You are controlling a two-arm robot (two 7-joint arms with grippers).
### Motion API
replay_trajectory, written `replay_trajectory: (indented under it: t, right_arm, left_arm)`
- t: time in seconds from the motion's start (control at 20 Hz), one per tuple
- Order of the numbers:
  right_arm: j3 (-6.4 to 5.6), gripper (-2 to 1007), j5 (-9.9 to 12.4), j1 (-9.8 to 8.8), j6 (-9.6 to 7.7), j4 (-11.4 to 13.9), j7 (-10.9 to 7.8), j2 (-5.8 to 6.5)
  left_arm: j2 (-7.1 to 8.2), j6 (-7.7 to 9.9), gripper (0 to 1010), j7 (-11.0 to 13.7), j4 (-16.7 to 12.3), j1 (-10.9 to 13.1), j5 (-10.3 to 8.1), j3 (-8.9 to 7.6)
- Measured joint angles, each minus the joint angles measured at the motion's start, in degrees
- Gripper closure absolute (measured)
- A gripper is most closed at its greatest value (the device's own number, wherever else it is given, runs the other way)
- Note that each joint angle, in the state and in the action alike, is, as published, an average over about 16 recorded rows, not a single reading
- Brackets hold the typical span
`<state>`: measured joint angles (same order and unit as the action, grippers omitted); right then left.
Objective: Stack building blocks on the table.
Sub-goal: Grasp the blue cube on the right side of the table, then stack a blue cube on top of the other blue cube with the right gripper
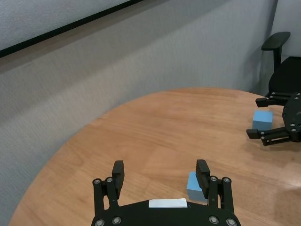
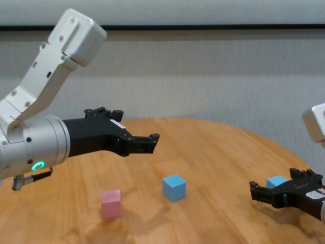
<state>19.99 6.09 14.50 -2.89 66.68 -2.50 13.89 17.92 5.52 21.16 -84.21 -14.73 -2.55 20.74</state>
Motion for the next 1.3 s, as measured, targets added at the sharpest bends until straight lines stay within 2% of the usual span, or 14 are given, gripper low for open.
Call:
replay_trajectory:
  t: [0.35, 0.95, 1.3]
  right_arm:
    - [-0.71, 123, -0.9, 0.0, -0.3, -0.2, -0.34, -0.51]
    - [-2.65, 484, -2.0, -0.5, -1.49, 0.1, -0.45, -1.44]
    - [-3.64, 606, -2.6, -0.83, -1.78, 0.6, -1.09, -1.82]
  left_arm:
    - [0.0, 0.0, 8, 0.0, 0.0, 0.0, 0.0, 0.0]
    - [0.0, 0.0, 8, 0.0, 0.0, 0.0, 0.0, 0.0]
    - [0.0, 0.0, 8, 0.0, 0.0, 0.0, 0.0, 0.0]
